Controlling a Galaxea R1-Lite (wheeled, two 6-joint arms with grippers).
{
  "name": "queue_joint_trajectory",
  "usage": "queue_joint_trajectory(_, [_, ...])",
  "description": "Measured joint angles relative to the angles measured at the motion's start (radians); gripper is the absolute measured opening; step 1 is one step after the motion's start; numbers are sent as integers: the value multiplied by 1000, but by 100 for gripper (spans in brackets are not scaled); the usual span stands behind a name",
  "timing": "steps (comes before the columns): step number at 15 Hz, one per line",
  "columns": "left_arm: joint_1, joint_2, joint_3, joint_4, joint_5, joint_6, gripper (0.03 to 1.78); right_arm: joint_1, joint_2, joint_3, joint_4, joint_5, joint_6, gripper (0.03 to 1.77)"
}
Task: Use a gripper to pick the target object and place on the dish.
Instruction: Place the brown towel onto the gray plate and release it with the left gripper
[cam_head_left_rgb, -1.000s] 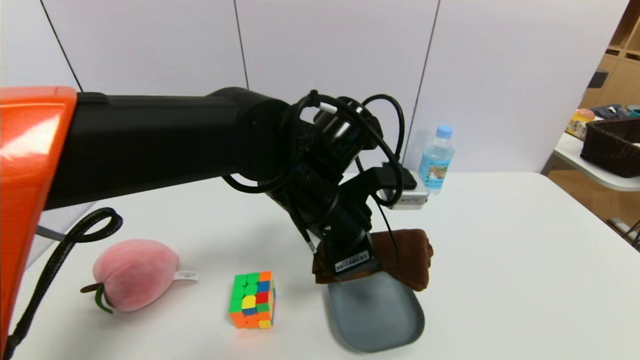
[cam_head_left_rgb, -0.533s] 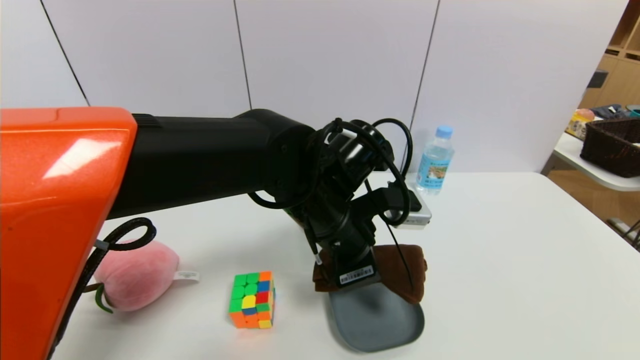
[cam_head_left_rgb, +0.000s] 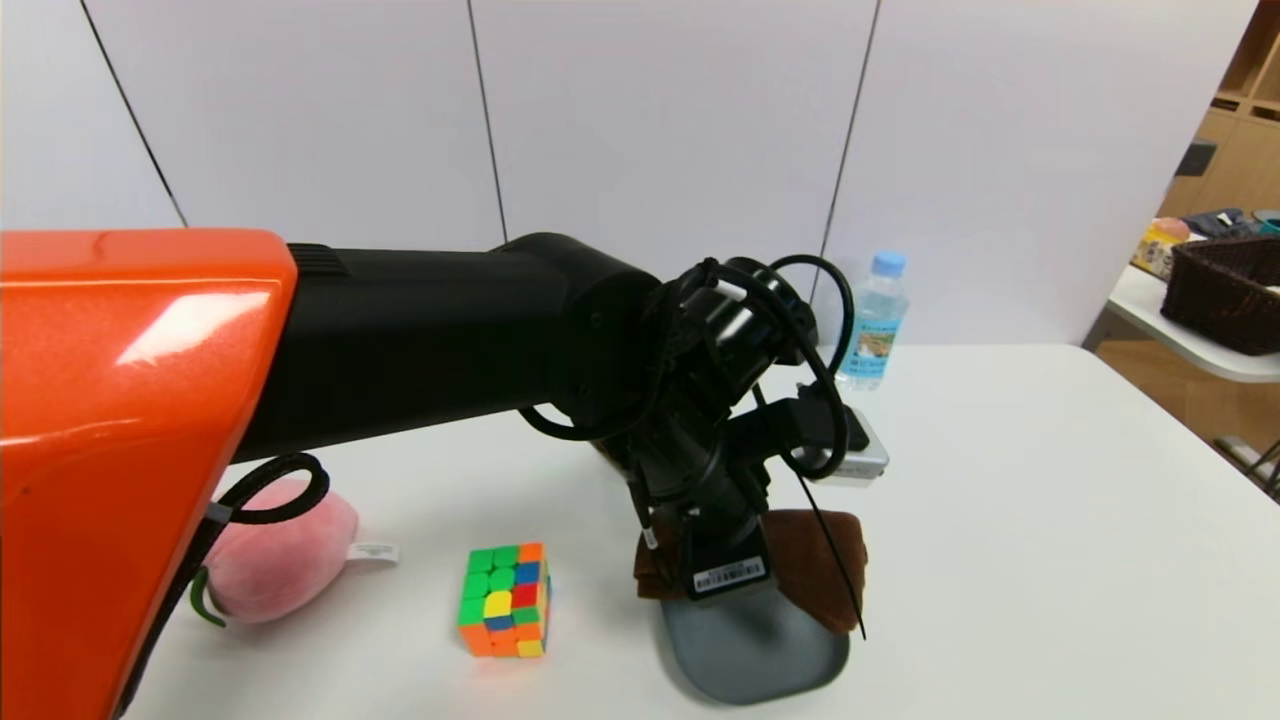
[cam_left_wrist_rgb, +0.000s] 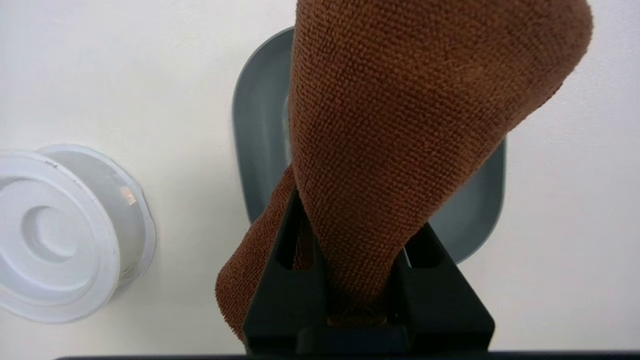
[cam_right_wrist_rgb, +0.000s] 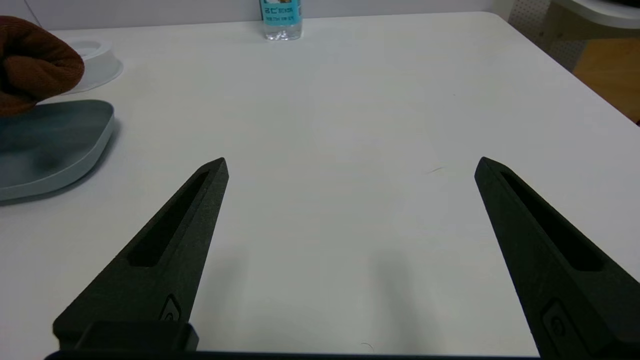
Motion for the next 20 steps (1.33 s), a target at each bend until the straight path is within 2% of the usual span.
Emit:
queue_joint_trajectory(15, [-29,0,37,1,1,-5,34,0,0,0,0,0,0,171])
queue_joint_trajectory(16, [-29,1,37,1,1,-7,42,0,0,0,0,0,0,171])
queue_joint_trajectory(20, [-29,6,32,-3,0,-8,93,0,0,0,0,0,0,171])
